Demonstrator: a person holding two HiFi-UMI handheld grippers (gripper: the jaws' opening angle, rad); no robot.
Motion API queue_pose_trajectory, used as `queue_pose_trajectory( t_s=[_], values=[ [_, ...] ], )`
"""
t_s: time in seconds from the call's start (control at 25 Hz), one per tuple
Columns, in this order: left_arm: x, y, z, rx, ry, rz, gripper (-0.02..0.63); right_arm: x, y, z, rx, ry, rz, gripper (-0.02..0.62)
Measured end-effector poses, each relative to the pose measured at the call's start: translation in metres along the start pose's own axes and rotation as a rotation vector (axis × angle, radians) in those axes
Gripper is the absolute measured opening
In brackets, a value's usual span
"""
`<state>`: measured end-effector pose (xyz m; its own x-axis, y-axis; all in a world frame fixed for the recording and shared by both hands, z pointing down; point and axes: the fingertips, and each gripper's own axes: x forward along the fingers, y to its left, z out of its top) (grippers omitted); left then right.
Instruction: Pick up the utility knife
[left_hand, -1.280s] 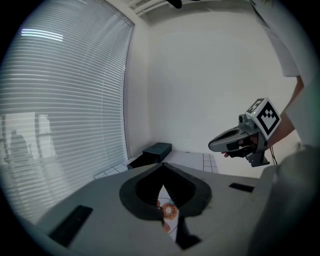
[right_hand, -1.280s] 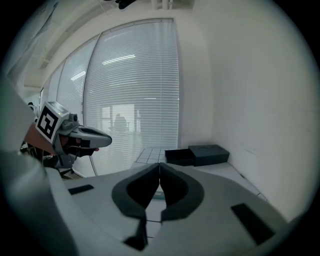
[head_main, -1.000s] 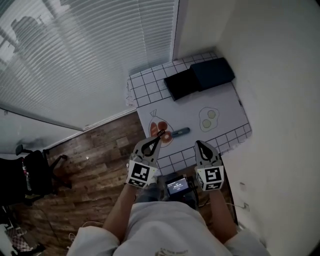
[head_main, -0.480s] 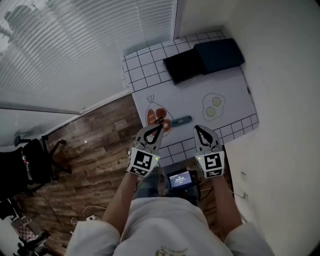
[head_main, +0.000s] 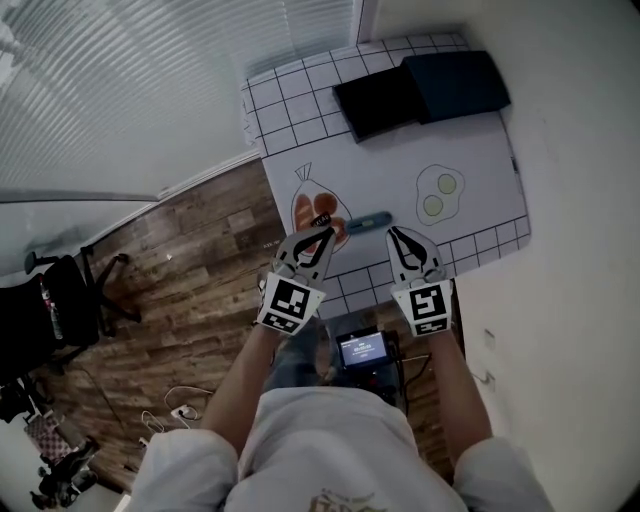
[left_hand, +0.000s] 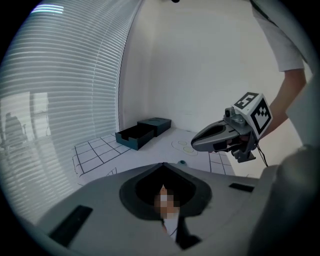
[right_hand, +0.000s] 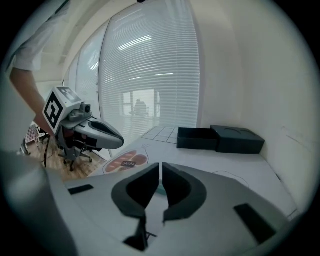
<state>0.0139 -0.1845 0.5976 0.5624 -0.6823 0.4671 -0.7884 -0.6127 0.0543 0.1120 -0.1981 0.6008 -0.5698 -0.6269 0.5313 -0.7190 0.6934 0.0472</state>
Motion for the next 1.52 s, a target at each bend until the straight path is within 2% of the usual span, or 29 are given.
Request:
queue_pose_trajectory(
  t_s=[0.16, 0.28, 0.52, 0.72, 1.0, 1.16, 1.4, 1.52],
  values=[
    [0.005, 0.001, -0.008, -0.027, 0.012, 0.0, 0.005, 0.014, 0.006, -0.005, -0.024, 0.02, 0.044, 0.033],
    [0.009, -0.001, -0.014, -0.04, 0.024, -0.012, 0.005, 0.023, 0.007, -0.012, -0.016, 0.044, 0.074, 0.092],
    [0.012, 0.004, -0.027, -0.073, 0.049, -0.004, 0.005, 0.04, 0.012, -0.03, -0.034, 0.122, 0.168, 0.173],
    [0.013, 0.008, -0.033, -0.09, 0.068, 0.002, 0.005, 0.05, 0.009, -0.037, -0.104, 0.161, 0.201, 0.193],
    [0.018, 0.014, -0.031, -0.115, 0.07, 0.013, 0.005, 0.058, 0.019, -0.045, -0.306, 0.2, 0.297, 0.229],
    [0.024, 0.015, -0.03, -0.124, 0.074, 0.017, 0.005, 0.064, 0.02, -0.047, -0.332, 0.231, 0.362, 0.236],
    [0.027, 0.019, -0.034, -0.16, 0.089, 0.03, 0.005, 0.071, 0.028, -0.053, -0.409, 0.339, 0.504, 0.232],
    [0.029, 0.017, -0.034, -0.172, 0.091, 0.033, 0.005, 0.073, 0.029, -0.055, -0.436, 0.369, 0.542, 0.229]
  ],
)
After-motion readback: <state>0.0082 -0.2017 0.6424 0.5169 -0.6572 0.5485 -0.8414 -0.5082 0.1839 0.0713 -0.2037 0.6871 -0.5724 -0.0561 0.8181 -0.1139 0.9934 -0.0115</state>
